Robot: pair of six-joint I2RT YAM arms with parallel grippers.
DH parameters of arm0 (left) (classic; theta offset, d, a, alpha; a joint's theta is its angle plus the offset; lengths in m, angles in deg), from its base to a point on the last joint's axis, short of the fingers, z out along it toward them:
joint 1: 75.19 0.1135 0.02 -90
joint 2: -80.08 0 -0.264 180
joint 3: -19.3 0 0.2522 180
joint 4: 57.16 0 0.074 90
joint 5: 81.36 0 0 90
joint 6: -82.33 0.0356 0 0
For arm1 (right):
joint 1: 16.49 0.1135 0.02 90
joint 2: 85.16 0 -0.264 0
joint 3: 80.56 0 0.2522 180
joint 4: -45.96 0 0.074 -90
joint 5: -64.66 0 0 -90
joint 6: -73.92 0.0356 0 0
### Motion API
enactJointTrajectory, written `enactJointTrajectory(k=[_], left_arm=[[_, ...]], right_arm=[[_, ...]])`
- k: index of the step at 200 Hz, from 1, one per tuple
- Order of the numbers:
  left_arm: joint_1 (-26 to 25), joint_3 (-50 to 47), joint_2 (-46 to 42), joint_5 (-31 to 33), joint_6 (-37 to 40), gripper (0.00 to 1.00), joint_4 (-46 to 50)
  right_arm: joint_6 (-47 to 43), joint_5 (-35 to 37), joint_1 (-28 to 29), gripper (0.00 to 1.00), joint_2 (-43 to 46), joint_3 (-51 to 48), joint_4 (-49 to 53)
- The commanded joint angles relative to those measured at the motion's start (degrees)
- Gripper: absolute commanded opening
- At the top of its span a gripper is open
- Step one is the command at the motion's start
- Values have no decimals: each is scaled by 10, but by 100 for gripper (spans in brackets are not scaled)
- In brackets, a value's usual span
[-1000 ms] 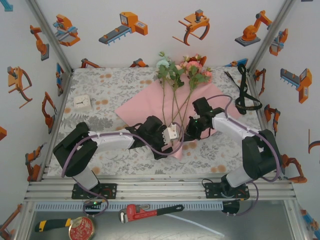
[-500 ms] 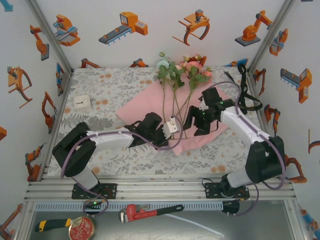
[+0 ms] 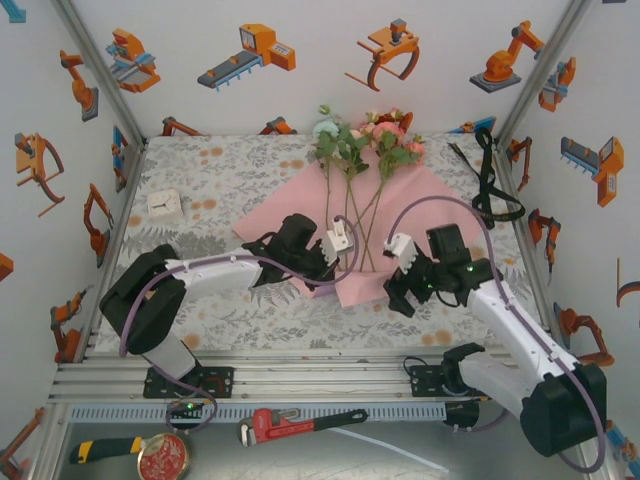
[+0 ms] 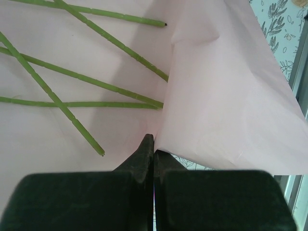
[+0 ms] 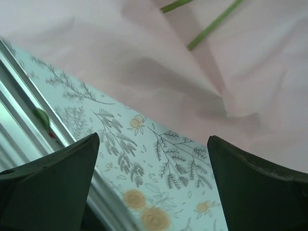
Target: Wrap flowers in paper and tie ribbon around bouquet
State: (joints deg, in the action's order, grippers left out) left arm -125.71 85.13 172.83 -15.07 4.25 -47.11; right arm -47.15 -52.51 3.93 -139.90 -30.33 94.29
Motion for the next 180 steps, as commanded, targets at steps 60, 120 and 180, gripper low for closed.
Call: enactJointTrajectory(k=[60,120,180], left_arm=[[26,8,-44,-34,-52,0,-3],[34,11,-71,-36,-38,0,44],[33,4,-96,-59,26,16,106]], right_arm=[[-142,211,98,75,-57,-66,-313],[-128,209,134,67,23,-89,-265],[-84,143,133,0,47,-78,-181]])
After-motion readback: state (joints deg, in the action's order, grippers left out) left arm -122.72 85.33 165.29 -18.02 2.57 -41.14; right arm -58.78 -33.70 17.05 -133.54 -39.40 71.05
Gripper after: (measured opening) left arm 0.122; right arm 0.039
